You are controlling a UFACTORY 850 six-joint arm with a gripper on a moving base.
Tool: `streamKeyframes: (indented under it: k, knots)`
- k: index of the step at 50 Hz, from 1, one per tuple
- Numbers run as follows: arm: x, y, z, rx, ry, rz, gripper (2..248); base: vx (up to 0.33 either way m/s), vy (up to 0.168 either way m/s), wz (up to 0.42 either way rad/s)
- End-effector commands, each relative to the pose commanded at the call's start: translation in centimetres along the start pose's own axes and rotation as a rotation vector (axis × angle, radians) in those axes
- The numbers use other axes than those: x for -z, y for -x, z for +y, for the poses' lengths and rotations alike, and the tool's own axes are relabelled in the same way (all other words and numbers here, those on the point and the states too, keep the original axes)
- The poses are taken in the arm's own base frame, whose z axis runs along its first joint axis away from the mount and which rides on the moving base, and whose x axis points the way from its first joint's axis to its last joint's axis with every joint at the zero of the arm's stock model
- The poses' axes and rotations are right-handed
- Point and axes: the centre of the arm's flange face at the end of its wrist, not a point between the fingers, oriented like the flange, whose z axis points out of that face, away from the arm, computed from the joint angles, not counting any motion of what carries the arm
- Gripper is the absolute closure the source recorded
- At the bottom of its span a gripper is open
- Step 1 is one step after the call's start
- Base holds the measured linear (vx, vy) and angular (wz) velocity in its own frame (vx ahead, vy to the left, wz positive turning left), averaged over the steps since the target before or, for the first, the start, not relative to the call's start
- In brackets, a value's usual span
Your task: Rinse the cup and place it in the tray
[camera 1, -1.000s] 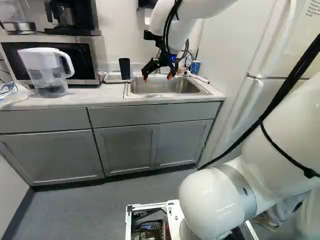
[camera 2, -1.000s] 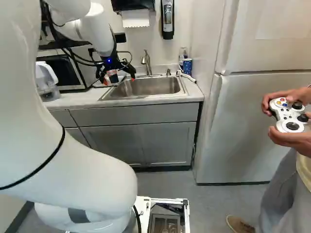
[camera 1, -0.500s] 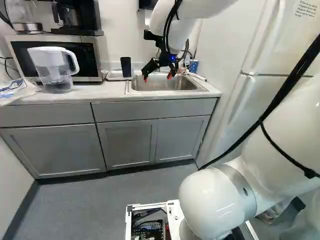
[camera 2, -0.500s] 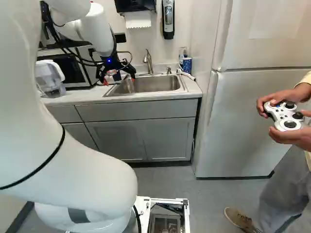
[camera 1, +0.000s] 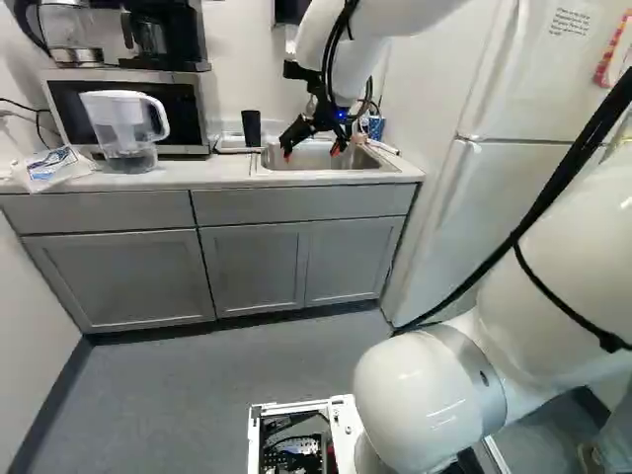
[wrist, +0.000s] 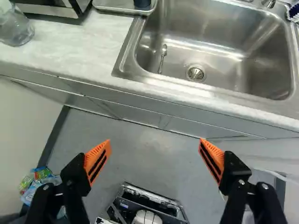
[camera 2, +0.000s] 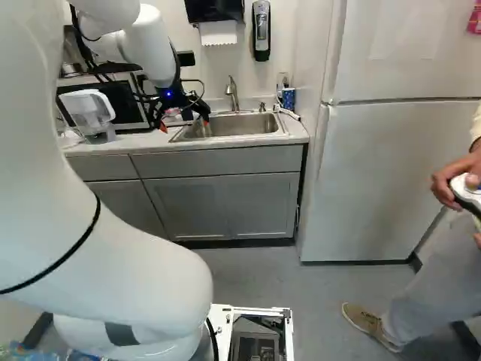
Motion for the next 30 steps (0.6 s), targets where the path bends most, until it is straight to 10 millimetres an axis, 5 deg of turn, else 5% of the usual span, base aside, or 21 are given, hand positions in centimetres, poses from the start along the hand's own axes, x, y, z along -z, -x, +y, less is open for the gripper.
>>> streamKeyframes:
  k: [11, 30]
  knots:
    - [0.0, 0.0, 0.0, 0.0, 0.0, 0.0, 3, -0.15, -0.003, 0.01]
    - [0.0, 0.0, 0.0, 0.0, 0.0, 0.0, 3, -0.004, 0.001, 0.0]
